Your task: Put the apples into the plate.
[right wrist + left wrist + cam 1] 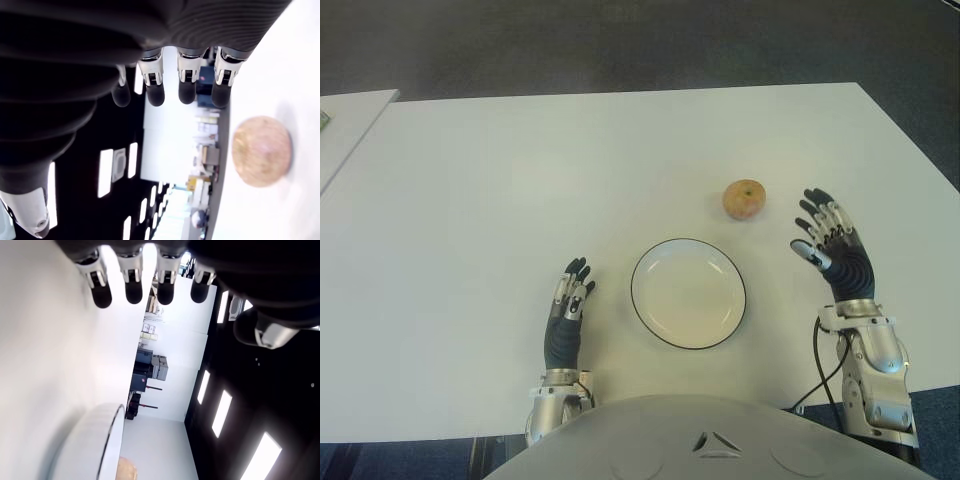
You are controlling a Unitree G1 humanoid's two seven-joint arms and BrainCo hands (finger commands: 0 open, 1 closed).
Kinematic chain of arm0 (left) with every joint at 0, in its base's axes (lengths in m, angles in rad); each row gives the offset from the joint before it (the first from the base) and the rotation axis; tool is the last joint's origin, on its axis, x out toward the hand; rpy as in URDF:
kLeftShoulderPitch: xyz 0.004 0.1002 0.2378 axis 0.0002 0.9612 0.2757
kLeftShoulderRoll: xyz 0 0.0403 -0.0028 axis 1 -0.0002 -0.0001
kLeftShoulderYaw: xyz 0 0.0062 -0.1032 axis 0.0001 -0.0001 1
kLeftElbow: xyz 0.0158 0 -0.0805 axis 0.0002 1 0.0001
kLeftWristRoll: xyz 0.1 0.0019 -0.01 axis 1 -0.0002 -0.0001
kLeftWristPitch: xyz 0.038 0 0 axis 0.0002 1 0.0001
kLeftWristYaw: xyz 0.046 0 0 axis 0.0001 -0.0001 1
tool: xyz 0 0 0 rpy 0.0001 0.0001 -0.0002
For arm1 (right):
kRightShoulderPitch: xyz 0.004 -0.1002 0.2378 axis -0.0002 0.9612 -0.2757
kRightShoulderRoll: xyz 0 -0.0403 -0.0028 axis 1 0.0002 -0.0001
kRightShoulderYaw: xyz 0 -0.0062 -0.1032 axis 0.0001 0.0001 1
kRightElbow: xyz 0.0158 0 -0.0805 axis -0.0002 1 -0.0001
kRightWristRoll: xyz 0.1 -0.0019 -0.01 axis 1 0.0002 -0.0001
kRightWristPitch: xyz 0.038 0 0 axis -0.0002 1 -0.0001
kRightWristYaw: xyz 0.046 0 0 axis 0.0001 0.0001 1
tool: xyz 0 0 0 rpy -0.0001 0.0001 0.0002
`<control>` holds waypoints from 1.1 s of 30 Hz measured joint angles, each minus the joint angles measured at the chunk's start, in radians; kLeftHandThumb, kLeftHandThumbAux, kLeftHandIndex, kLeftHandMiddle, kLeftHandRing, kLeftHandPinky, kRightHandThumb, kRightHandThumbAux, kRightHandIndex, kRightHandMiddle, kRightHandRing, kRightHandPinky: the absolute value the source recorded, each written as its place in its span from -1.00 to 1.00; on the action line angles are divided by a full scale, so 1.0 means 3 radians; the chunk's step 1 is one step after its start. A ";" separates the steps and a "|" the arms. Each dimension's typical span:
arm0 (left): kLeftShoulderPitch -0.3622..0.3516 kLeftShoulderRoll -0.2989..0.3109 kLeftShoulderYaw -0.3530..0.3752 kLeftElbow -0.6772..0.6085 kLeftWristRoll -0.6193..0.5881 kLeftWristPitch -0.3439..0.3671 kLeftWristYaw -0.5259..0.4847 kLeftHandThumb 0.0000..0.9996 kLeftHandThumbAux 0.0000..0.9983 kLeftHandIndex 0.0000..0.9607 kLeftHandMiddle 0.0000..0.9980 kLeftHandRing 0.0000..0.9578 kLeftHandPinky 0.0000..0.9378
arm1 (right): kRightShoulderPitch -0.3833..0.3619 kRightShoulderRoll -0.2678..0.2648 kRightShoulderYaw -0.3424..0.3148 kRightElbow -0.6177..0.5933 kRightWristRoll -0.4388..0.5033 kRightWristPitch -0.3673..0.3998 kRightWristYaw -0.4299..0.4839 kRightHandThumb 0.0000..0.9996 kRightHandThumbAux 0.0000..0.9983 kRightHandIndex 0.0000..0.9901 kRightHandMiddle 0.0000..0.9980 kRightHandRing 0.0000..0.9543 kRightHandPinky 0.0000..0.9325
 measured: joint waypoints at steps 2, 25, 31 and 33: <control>-0.0006 -0.0004 -0.0009 0.0009 0.0009 -0.0001 0.0016 -0.93 -0.42 -1.00 -1.00 -1.00 -0.92 | -0.0071 -0.0067 -0.0016 -0.0025 -0.0157 -0.0001 -0.0038 -0.18 0.22 -0.79 -0.89 -0.97 -0.95; -0.0112 -0.0010 -0.0004 0.0051 0.0080 0.0023 0.0059 -0.96 -0.42 -1.00 -1.00 -1.00 -0.96 | -0.1152 -0.0958 0.0306 0.0771 -0.2398 -0.0361 -0.0764 -0.31 -0.10 -0.86 -0.97 -0.99 -0.96; -0.0130 -0.0013 -0.0010 0.0057 0.0015 0.0021 0.0055 -0.94 -0.42 -1.00 -1.00 -1.00 -0.95 | -0.1547 -0.1128 0.0580 0.1218 -0.2640 -0.0390 -0.0776 -0.29 -0.14 -0.90 -1.00 -1.00 -1.00; -0.0131 -0.0013 -0.0011 0.0058 -0.0008 0.0019 0.0052 -0.93 -0.42 -1.00 -1.00 -1.00 -0.95 | -0.1657 -0.1172 0.0662 0.1330 -0.2693 -0.0393 -0.0763 -0.28 -0.16 -0.92 -1.00 -1.00 -1.00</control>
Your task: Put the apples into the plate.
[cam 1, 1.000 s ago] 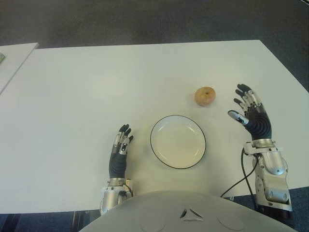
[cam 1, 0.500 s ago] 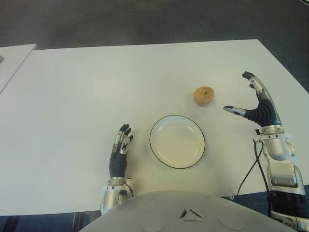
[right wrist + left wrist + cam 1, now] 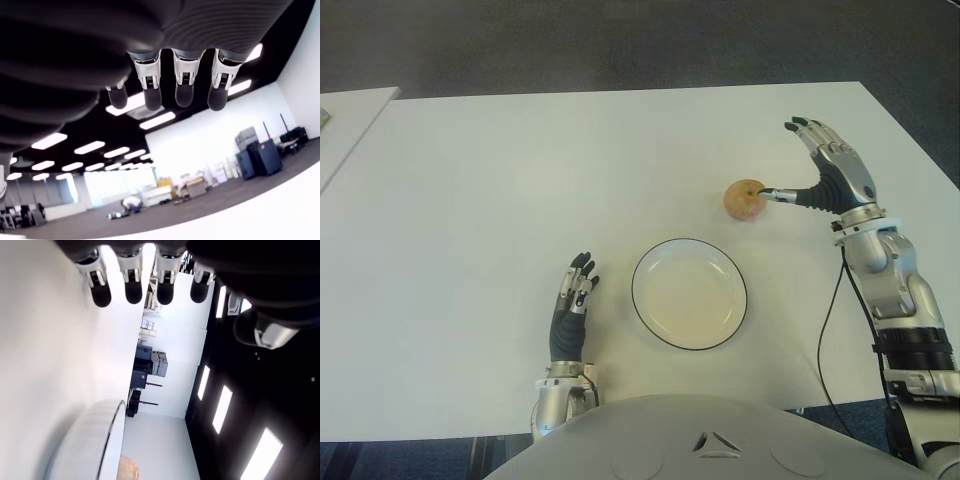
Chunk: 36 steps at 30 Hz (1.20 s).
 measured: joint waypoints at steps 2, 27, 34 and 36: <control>-0.0005 0.0000 0.0001 0.0004 -0.0018 -0.0001 -0.0001 -0.93 -0.41 -1.00 -1.00 -1.00 -0.95 | -0.0104 -0.0041 0.0073 0.0110 -0.0041 -0.0006 0.0024 -0.28 -0.18 -0.94 -1.00 -1.00 -1.00; -0.0063 -0.0015 0.0000 0.0080 -0.0159 -0.0062 -0.0065 -0.90 -0.41 -1.00 -1.00 -1.00 -0.92 | -0.0845 -0.0097 0.0721 0.1178 -0.0152 -0.0093 -0.0093 -0.38 -0.28 -1.00 -1.00 -1.00 -1.00; -0.0063 -0.0014 -0.0002 0.0084 -0.0160 -0.0068 -0.0074 -0.90 -0.42 -1.00 -1.00 -1.00 -0.93 | -0.0979 -0.0007 0.0868 0.1407 -0.0191 -0.0093 -0.0195 -0.42 -0.29 -1.00 -1.00 -1.00 -1.00; -0.0063 -0.0014 -0.0003 0.0084 -0.0160 -0.0068 -0.0074 -0.90 -0.43 -1.00 -1.00 -1.00 -0.93 | -0.1001 0.0008 0.0912 0.1473 -0.0198 -0.0094 -0.0223 -0.43 -0.28 -1.00 -1.00 -1.00 -1.00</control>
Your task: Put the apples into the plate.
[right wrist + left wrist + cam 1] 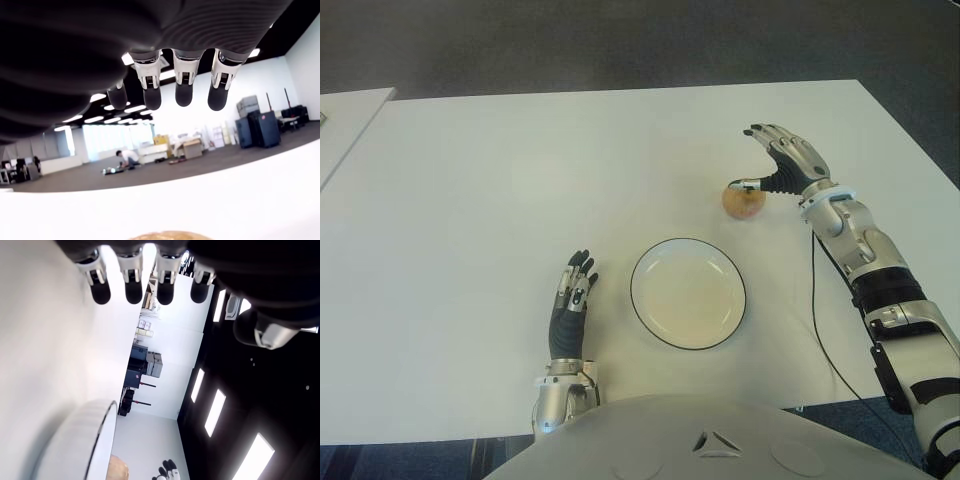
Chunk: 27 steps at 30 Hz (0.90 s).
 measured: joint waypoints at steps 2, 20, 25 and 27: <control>0.0000 0.0000 0.0000 0.0000 0.0000 0.0000 0.0000 -0.90 -0.43 -1.00 -1.00 -1.00 -0.93 | -0.0024 0.0018 0.0032 0.0073 -0.0004 -0.0001 -0.0028 -0.44 -0.28 -1.00 -1.00 -1.00 -1.00; 0.0015 0.0002 -0.0007 -0.0020 0.0100 -0.0010 -0.0020 -0.92 -0.41 -1.00 -1.00 -1.00 -0.94 | -0.0235 0.0138 0.0256 0.0542 -0.0004 -0.0011 -0.0218 -0.50 -0.24 -1.00 -1.00 -1.00 -1.00; 0.0028 0.0002 -0.0009 -0.0050 0.0168 -0.0008 -0.0004 -0.93 -0.40 -1.00 -1.00 -1.00 -0.94 | -0.0249 0.0217 0.0315 0.0609 -0.0016 -0.0003 -0.0295 -0.48 -0.21 -1.00 -1.00 -1.00 -0.99; 0.0038 0.0002 -0.0012 -0.0064 0.0169 0.0000 0.0000 -0.93 -0.40 -1.00 -1.00 -1.00 -0.94 | -0.0248 0.0247 0.0334 0.0614 -0.0017 0.0009 -0.0310 -0.46 -0.21 -0.99 -1.00 -1.00 -0.97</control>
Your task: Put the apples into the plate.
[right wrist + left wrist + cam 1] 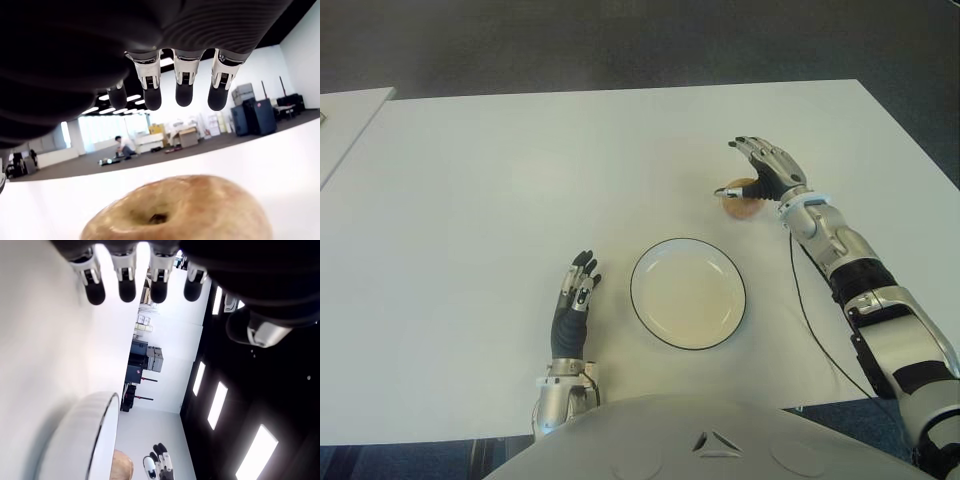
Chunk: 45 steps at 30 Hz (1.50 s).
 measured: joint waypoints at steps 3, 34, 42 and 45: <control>0.0015 0.0001 -0.0005 -0.0018 -0.0003 0.0010 0.0000 -0.93 -0.41 -1.00 -1.00 -1.00 -0.94 | 0.0000 0.0036 0.0016 0.0002 0.0001 0.0030 -0.0031 -0.45 -0.20 -0.98 -1.00 -1.00 -0.96; 0.0070 0.0013 0.0002 -0.0124 -0.0173 0.0123 -0.0021 -0.89 -0.43 -1.00 -1.00 -1.00 -0.94 | -0.0053 0.0320 0.0233 0.0718 0.0009 0.0054 -0.0540 -0.48 -0.23 -0.94 -1.00 -1.00 -0.90; 0.0132 0.0019 0.0002 -0.0178 -0.0186 0.0150 -0.0021 -0.89 -0.42 -1.00 -1.00 -1.00 -0.94 | -0.0111 0.0340 0.0283 0.0900 0.0020 0.0004 -0.0630 -0.54 -0.24 -0.96 -1.00 -1.00 -0.92; 0.0160 0.0023 0.0002 -0.0214 -0.0200 0.0179 -0.0021 -0.90 -0.41 -1.00 -1.00 -1.00 -0.95 | -0.0140 0.0346 0.0300 0.0971 0.0025 -0.0008 -0.0654 -0.55 -0.24 -0.96 -1.00 -1.00 -0.92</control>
